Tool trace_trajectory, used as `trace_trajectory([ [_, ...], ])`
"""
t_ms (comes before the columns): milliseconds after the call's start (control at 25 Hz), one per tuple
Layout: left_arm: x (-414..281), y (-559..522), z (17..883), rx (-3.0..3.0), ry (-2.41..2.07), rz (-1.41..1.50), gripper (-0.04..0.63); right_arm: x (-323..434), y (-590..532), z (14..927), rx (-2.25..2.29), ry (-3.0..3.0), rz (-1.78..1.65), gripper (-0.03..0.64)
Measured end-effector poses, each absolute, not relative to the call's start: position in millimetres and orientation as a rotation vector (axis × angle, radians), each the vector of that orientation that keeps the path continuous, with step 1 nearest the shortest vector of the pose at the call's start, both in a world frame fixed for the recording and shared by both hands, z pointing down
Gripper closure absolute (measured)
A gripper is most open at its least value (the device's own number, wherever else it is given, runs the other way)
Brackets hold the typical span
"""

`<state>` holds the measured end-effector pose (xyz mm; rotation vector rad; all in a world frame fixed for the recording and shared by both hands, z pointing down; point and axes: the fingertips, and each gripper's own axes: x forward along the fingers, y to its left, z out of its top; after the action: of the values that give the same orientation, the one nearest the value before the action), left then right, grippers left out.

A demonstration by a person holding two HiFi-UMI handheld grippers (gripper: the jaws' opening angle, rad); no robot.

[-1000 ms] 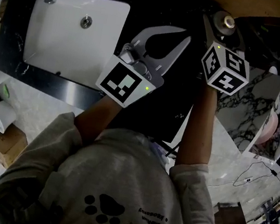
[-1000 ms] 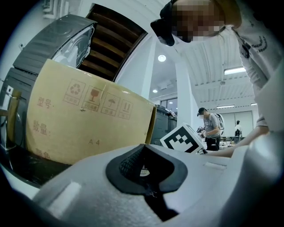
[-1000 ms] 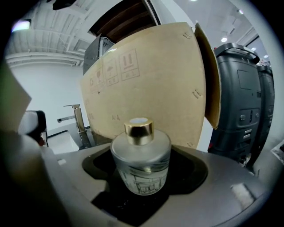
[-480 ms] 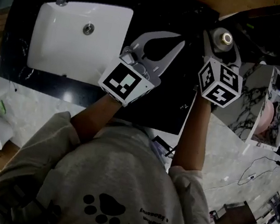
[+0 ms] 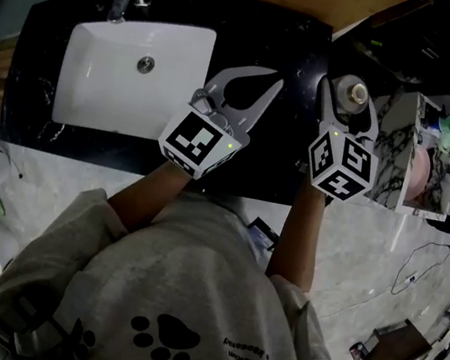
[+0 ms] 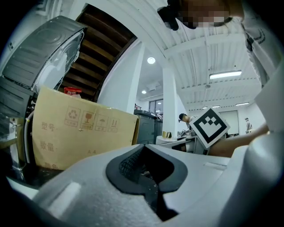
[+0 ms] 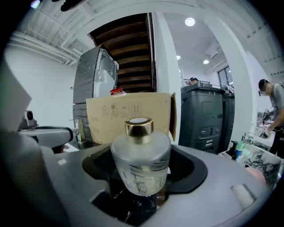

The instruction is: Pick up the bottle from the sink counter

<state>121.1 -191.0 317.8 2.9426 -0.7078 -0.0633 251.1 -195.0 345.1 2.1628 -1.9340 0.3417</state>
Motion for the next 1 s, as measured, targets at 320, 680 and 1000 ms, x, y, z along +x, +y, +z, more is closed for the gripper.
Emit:
trace_trajectory([
  [320,90,-170,299,2.969,-0.679,-0.058,0.597,223,-145,305,2.258,-1.886,0.268,0.282],
  [680,62,-143,291,2.995,-0.678,0.022,0.597,187,-96,278,2.345,-1.831,0.192,0.281],
  [1000,45,-129,280,2.987,-0.741,0.036,0.597,155,-74,278,2.315,-1.882,0.187,0.281],
])
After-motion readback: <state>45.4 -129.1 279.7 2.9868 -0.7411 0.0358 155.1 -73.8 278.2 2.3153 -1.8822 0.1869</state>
